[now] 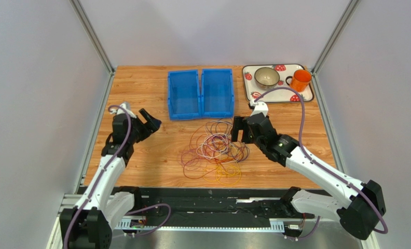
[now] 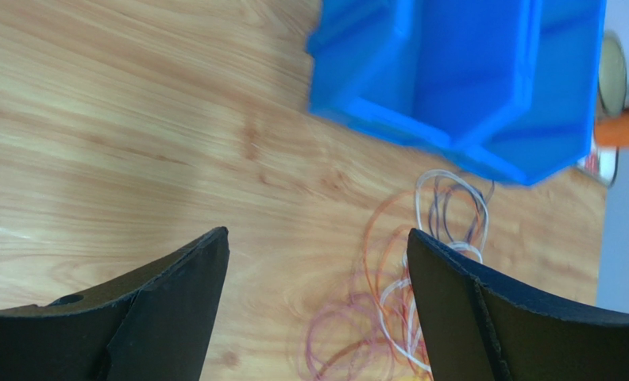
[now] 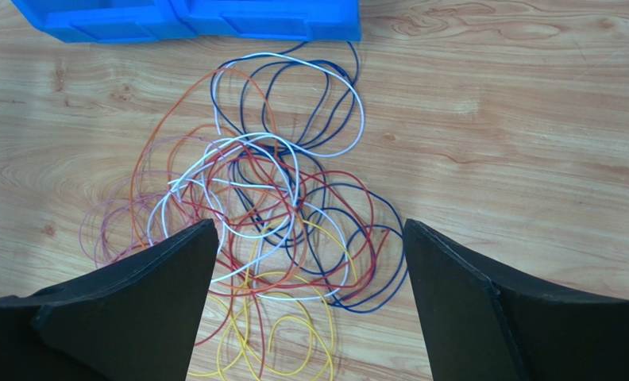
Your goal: Untangle the cables
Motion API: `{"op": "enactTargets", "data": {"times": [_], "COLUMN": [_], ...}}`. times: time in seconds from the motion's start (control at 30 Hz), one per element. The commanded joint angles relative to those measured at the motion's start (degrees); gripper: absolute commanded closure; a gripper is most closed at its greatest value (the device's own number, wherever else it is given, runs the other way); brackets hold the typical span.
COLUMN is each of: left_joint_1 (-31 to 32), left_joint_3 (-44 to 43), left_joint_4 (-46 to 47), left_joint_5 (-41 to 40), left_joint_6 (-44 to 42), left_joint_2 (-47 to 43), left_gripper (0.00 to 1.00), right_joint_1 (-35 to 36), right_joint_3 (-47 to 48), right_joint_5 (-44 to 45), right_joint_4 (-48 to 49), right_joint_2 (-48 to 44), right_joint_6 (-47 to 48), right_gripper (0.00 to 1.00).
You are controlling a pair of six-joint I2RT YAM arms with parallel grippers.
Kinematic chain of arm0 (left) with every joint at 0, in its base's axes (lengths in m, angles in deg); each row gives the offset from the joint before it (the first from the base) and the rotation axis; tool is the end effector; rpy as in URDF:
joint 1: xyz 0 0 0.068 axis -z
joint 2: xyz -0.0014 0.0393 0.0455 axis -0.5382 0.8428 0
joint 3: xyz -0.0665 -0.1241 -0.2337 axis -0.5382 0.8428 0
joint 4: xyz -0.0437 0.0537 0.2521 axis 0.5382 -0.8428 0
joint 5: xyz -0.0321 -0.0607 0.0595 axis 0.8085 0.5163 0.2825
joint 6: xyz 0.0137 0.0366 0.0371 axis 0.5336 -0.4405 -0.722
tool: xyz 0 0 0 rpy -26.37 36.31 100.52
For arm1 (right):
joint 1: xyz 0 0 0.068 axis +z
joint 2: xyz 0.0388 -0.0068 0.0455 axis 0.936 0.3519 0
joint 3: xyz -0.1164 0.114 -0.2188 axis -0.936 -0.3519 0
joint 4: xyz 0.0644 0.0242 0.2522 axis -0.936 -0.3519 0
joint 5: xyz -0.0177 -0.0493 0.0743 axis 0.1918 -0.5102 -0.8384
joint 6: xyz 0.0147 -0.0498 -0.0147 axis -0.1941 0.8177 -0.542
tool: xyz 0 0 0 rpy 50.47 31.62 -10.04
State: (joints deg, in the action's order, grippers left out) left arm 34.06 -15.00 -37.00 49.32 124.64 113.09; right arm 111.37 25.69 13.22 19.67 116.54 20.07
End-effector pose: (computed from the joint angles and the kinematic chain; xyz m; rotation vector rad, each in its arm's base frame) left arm 0.1995 -0.0102 0.2381 -0.6448 2.0227 -0.6032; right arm 0.1767 0.1431 0.2732 -0.0989 2.2072 0.3010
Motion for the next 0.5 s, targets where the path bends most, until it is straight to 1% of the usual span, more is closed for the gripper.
{"op": "enactTargets", "data": {"times": [0.0,0.03,0.07,0.13,0.23,0.37,0.4,0.43,0.47], "left_joint_1": [10.5,17.1,20.3,26.8,30.8,34.7,35.3,36.1,36.6], "left_joint_3": [-11.2,-12.8,-15.6,-17.4,-18.9,-19.5,-19.6,-19.6,-19.2], "left_joint_4": [-9.7,-12.9,-14.2,-15.8,-15.5,-14.7,-14.5,-14.8,-14.9], "left_joint_5": [-4.1,-9.0,-11.8,-14.8,-14.1,-15.2,-15.2,-15.4,-15.8], "left_joint_6": [-6.4,-8.1,-8.6,-8.8,-8.7,-10.1,-10.1,-9.8,-9.4], "left_joint_2": [5.5,6.4,7.2,9.9,13.1,16.3,17.3,17.6,17.9], "left_gripper": [0.10,0.11,0.11,0.13,0.21,0.24,0.25,0.29,0.30], "right_joint_1": [0.5,0.5,0.5,0.4,0.5,0.4,0.4,0.4,0.4], "right_joint_3": [4.8,3.9,3.1,2.1,2.0,0.6,-0.3,-0.7,-1.0], "right_joint_5": [-3.1,-3.5,-3.9,-4.6,-3.2,-1.5,-1.1,-1.2,-1.0], "right_joint_4": [-4.3,-4.2,-3.1,-2.6,-4.4,-6.4,-6.3,-5.9,-5.9], "right_joint_2": [2.8,2.9,2.9,2.9,2.0,-0.9,-1.9,-2.2,-2.5], "right_joint_6": [-1.3,-1.7,-1.8,-2.4,-2.7,-2.2,-2.2,-2.0,-2.0], "right_gripper": [0.09,0.09,0.09,0.09,0.10,0.09,0.09,0.09,0.09]}}
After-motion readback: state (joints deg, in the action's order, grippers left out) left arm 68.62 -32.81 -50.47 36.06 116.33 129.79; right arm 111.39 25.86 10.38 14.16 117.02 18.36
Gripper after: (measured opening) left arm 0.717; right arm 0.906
